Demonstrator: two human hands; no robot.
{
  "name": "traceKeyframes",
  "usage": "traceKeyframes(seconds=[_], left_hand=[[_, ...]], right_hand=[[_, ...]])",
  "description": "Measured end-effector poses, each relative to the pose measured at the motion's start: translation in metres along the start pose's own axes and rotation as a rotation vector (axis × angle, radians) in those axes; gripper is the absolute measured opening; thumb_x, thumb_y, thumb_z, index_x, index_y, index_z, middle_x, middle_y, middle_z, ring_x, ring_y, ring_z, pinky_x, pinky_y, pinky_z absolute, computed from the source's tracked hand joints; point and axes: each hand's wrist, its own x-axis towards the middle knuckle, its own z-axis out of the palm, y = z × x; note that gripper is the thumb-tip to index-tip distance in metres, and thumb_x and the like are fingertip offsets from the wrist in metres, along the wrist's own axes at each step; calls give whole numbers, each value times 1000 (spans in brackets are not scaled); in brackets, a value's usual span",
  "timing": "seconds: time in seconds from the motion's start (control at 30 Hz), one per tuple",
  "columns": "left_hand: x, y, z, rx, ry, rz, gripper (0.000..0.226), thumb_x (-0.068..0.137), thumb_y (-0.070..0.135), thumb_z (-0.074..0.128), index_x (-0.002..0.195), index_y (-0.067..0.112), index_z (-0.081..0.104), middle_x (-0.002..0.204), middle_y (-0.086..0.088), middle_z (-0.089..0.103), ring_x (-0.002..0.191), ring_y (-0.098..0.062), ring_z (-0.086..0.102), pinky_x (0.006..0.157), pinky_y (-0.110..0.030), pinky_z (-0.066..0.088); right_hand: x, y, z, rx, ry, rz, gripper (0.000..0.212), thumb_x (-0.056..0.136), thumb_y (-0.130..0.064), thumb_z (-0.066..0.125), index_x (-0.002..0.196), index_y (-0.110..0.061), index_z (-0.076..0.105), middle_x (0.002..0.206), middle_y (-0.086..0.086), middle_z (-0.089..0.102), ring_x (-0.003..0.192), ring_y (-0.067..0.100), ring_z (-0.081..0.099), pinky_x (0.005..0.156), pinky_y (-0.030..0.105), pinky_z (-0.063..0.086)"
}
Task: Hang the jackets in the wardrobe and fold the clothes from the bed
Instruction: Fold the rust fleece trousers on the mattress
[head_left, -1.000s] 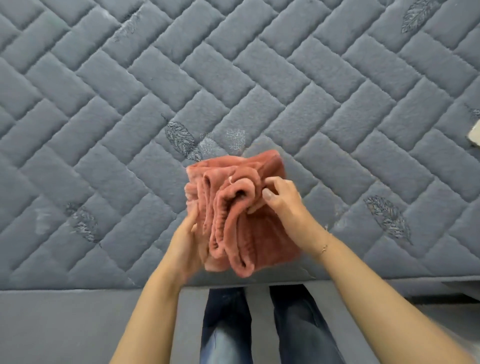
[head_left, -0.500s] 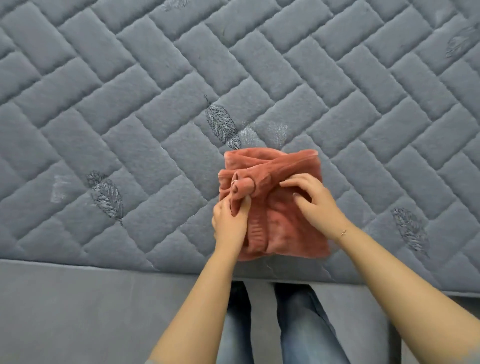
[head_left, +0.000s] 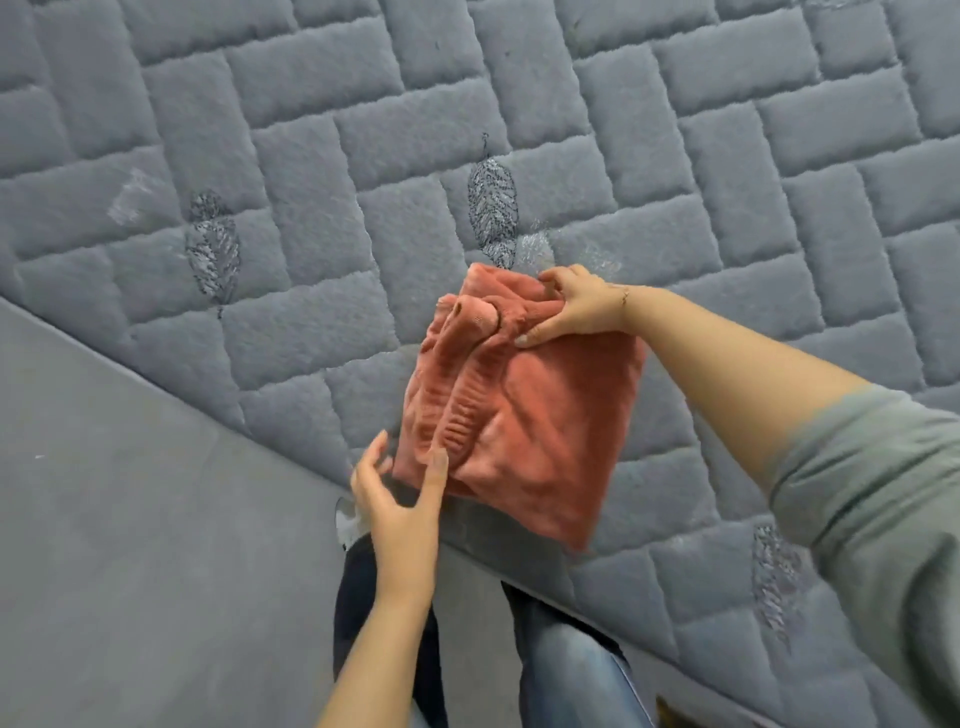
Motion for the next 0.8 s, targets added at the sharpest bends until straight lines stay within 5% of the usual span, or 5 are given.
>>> traceKeyframes(seconds=[0.17,0.23,0.37,0.63,0.8], left_hand=[[-35,-33,34,-420,-211,-462,120,41,70,84,143,33,34,142,8,51,130,-11,48,110,-34,37],[-21,-23,50,-548,-192,-528,115,41,70,85,140,28,45,134,1,61,122,-18,57,109,-43,42],[-1,6,50,-653,-209,-650,79,63,70,69,122,18,67,118,-9,70,108,-28,67,89,-44,56],[-54,88,-108,-719,-143,-428,44,93,55,50,89,23,80,97,-4,76,88,-18,74,63,-28,58],[-130,119,-260,-720,17,-232,44,90,57,53,87,23,81,93,-6,77,80,-17,74,53,-26,57]], right_hand=[[4,12,7,162,-77,3,103,48,-71,81,132,-24,45,123,-4,57,105,12,57,86,31,43],[1,12,8,219,-130,-15,99,44,-74,77,126,-27,50,115,-8,62,97,6,61,79,28,47],[-17,-2,15,283,-181,-92,76,60,-73,67,126,-38,57,121,-10,66,107,11,65,103,37,45],[-134,-151,37,375,-237,-304,24,86,-58,58,107,-51,67,111,-19,71,102,1,67,94,23,47],[-235,-301,74,283,-341,-510,39,79,-63,61,114,-47,67,112,-16,72,102,5,68,97,29,46]])
